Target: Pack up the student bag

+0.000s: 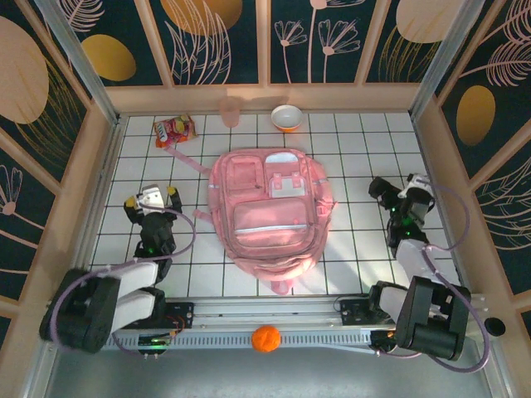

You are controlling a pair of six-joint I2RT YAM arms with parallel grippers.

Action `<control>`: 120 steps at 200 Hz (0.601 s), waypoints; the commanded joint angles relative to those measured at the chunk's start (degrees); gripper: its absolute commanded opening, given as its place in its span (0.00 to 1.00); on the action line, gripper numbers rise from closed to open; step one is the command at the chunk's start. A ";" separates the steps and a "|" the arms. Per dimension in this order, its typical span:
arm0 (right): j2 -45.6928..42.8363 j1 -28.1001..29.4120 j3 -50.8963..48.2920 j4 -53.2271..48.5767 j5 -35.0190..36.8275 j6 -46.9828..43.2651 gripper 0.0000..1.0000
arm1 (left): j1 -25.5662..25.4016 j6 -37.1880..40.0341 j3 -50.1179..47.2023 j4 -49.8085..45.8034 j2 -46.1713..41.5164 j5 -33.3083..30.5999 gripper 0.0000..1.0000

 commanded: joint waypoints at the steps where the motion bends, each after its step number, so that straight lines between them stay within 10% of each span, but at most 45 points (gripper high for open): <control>1: 3.11 2.39 -8.83 31.97 0.37 -9.79 0.99 | 2.01 4.48 -3.65 32.07 15.26 10.80 0.99; 10: 6.69 2.85 -11.03 38.54 -1.84 -9.88 0.99 | 3.51 2.44 -4.42 42.46 22.12 9.55 0.99; 36: 16.72 5.20 -11.21 48.33 -3.18 -9.02 0.99 | 9.24 -3.79 7.40 13.84 17.76 14.05 0.99; 60: 30.78 8.14 -7.78 56.88 0.44 -10.37 0.99 | 12.97 -6.15 7.39 12.03 16.87 20.37 0.99; 72: 26.60 8.67 -3.42 41.09 1.47 -11.23 0.99 | 12.96 -6.01 7.40 12.27 16.99 20.31 0.99; 120: 27.87 10.55 -4.38 45.20 4.65 -12.25 0.99 | 12.96 -5.75 7.59 11.53 16.90 20.88 0.99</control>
